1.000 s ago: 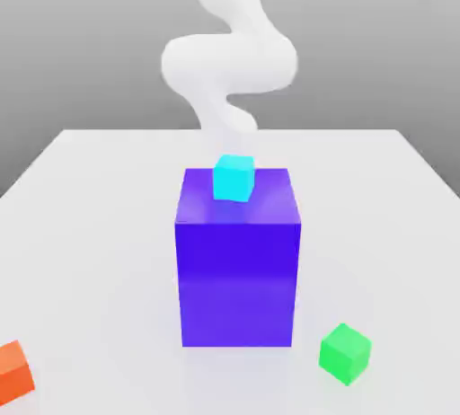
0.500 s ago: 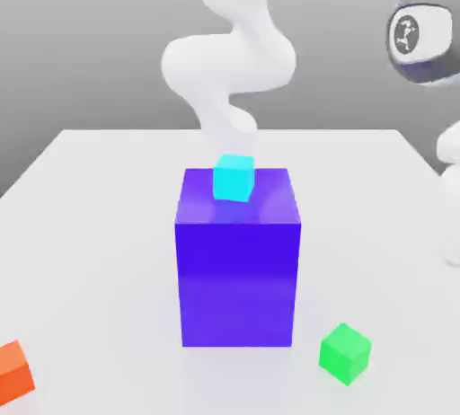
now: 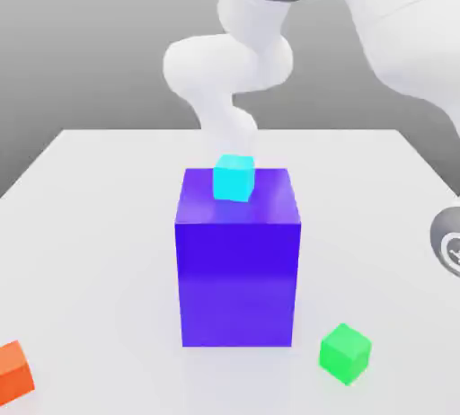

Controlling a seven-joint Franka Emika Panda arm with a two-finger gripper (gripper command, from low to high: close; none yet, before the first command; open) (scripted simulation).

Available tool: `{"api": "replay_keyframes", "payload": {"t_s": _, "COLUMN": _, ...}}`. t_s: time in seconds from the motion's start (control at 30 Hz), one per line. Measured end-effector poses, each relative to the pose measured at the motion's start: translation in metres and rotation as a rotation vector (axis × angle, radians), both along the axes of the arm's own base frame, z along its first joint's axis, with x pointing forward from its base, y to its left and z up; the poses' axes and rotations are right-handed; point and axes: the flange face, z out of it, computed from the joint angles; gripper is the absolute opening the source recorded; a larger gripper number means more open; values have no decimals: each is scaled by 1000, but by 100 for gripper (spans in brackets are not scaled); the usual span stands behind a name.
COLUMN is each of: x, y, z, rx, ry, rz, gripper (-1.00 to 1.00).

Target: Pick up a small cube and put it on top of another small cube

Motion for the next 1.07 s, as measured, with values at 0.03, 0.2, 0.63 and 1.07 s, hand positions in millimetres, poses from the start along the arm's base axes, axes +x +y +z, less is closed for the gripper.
{"api": "replay_keyframes", "payload": {"t_s": 0.03, "x": 0, "y": 0, "z": 0, "rx": 0, "ry": 0, "rz": 0, "gripper": -100}}
{"api": "replay_keyframes", "payload": {"t_s": 0.2, "x": 0, "y": 0, "z": 37, "rx": 0, "ry": 1, "rz": 1, "gripper": -100}}
{"api": "replay_keyframes", "payload": {"t_s": 0.63, "x": -59, "y": -127, "z": 100, "rx": -28, "ry": -10, "rz": 296, "gripper": -100}}
{"api": "replay_keyframes", "payload": {"t_s": 1.07, "x": -101, "y": -179, "z": 45, "rx": -2, "ry": 1, "rz": 426, "gripper": 100}}
